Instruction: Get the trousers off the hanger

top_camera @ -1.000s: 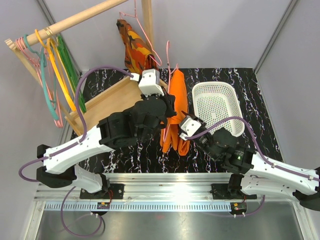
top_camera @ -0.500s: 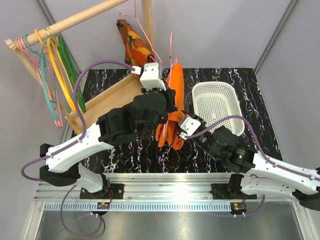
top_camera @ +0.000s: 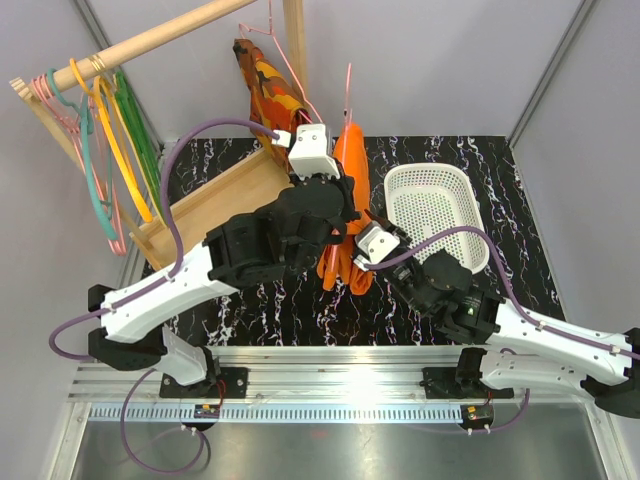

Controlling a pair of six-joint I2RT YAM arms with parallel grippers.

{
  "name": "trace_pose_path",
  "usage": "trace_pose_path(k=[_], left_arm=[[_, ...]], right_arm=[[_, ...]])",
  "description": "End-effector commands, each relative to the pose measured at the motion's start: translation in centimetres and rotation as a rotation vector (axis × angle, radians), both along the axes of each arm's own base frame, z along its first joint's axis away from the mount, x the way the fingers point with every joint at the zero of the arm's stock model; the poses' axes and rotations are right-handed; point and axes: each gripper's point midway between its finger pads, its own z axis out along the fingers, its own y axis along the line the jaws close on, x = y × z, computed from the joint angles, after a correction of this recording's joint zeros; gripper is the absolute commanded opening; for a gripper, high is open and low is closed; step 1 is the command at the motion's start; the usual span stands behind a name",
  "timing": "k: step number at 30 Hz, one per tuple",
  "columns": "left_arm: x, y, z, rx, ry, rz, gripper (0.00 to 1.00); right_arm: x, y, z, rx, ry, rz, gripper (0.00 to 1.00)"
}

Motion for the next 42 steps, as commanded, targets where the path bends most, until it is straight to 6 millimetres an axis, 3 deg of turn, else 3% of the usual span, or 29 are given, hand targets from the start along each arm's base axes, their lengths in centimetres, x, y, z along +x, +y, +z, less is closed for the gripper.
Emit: trace_pose_path(k=[1, 13, 14, 16, 20, 22, 23, 26, 27, 29, 30, 33, 34, 36, 39, 42], left_arm=[[0.3, 1.7, 6.1, -0.198, -0.077, 0.059, 0.00], [0.1, 0.0, 6.1, -0.220, -0.058, 0.010, 0.00], [0.1, -0.1, 6.1, -0.219, -0.057, 0.010, 0.00], [0.1, 0.1, 5.7, -0.204, -0.052, 0.016, 0.00], [0.3, 1.1, 4.3, -0.178, -0.037, 0.041, 0.00], [0.4, 2.0, 2.8, -0.170, -0.022, 0.054, 0.00], [0.5, 1.9, 1.1, -0.147, -0.004, 0.055, 0.00], [0.6, 3.1, -0.1, -0.158, 0.014, 0.058, 0.00], [0.7, 3.1, -1.7, -0.139, 0.032, 0.063, 0.00], [0.4, 3.6, -2.6, -0.142, 0.045, 0.062, 0.00], [0.4, 3.6, -4.2, -0.112, 0.060, 0.064, 0.00], [0.1, 4.1, -6.1, -0.103, 0.085, 0.070, 0.00], [0.1, 4.1, -7.9, -0.070, 0.102, 0.073, 0.00], [-0.1, 4.3, -9.2, -0.068, 0.124, 0.078, 0.00], [-0.4, 4.6, -11.9, -0.049, 0.161, 0.086, 0.00], [-0.7, 5.1, -14.4, -0.024, 0.193, 0.098, 0.00]], right_arm=[[-0.1, -1.1, 4.7, 0.139, -0.072, -0.029, 0.48], [0.8, 1.5, 5.0, 0.164, -0.064, -0.020, 0.52], [0.9, 1.7, 5.1, 0.166, -0.065, -0.019, 0.50], [1.1, 1.8, 5.0, 0.149, -0.065, -0.026, 0.27], [1.1, 1.3, 5.4, 0.130, -0.074, -0.044, 0.03], [0.9, 0.6, 5.8, 0.139, -0.077, -0.052, 0.00], [0.9, 0.4, 5.8, 0.139, -0.076, -0.051, 0.00], [0.8, -0.8, 6.4, 0.167, -0.078, -0.065, 0.00], [1.0, -1.3, 6.5, 0.173, -0.074, -0.085, 0.00], [1.4, -2.4, 7.0, 0.185, -0.072, -0.117, 0.00], [1.7, -2.8, 7.1, 0.189, -0.070, -0.133, 0.00], [2.4, -4.2, 7.8, 0.217, -0.061, -0.170, 0.00], [2.5, -4.8, 8.5, 0.235, -0.063, -0.182, 0.00], [3.2, -5.8, 8.7, 0.242, -0.057, -0.216, 0.00], [3.7, -7.3, 10.3, 0.268, -0.068, -0.258, 0.00], [3.7, -9.2, 13.5, 0.321, -0.095, -0.296, 0.00]])
